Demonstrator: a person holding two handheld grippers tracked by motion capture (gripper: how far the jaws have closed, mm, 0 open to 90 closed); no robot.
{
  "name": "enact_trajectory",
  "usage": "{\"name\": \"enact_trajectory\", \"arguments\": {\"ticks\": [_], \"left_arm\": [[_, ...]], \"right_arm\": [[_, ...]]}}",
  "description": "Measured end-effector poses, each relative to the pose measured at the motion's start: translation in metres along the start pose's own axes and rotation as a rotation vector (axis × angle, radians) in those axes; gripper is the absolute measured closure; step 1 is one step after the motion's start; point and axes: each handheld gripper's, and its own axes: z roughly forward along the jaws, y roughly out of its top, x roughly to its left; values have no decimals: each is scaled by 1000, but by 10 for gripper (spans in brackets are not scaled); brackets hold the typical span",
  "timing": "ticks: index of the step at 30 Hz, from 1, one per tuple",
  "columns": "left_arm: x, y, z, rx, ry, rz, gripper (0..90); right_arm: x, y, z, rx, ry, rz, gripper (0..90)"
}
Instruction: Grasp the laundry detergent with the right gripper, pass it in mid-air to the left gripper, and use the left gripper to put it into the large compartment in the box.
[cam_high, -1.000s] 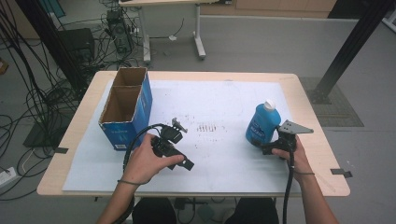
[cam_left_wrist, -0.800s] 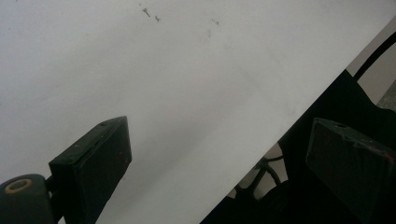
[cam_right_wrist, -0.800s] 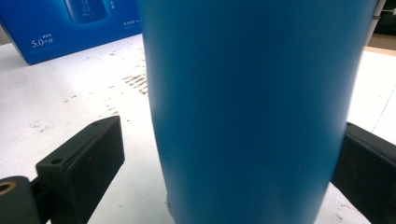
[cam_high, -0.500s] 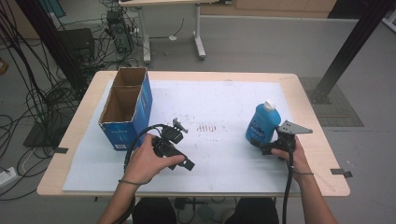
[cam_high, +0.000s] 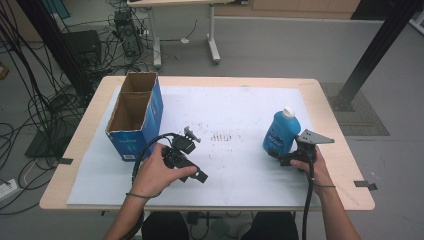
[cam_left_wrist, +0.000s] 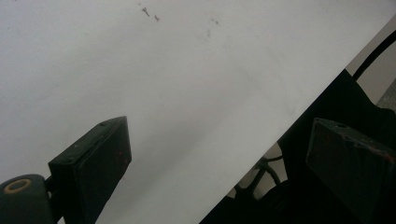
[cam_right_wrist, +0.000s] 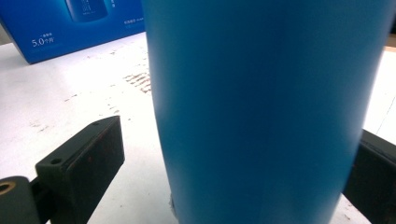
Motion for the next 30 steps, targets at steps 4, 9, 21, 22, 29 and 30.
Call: {"name": "enact_trajectory", "arguments": {"ticks": [4, 9, 21, 22, 29, 30], "left_arm": [[0, 0, 0, -2, -1, 1, 69], [0, 0, 0, 0, 0, 0, 69], [1, 0, 0, 1, 2, -2, 67], [1, 0, 0, 1, 1, -4, 68], [1, 0, 0, 1, -1, -4, 73], [1, 0, 0, 1, -2, -5, 73]], "right_arm": [[0, 0, 0, 0, -1, 2, 25], [0, -1, -1, -1, -3, 3, 25], [0, -1, 1, -2, 1, 2, 25], [0, -1, 1, -3, 2, 3, 25], [0, 0, 0, -1, 1, 6, 25], [0, 0, 0, -1, 1, 5, 25]]}}
